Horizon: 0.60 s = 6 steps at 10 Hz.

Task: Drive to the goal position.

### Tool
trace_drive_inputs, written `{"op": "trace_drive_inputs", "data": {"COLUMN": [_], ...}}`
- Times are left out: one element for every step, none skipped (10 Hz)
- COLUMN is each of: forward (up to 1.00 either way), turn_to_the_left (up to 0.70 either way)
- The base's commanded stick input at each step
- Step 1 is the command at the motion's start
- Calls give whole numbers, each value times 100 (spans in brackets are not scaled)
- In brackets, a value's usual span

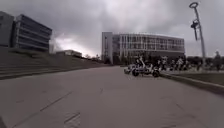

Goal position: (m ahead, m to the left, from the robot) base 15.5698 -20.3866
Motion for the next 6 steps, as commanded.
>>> {"op": "trace_drive_inputs", "data": {"forward": [85, 85, 85, 85, 85, 85], "turn_to_the_left": [0, 0, 0, 0, 0, 0]}}
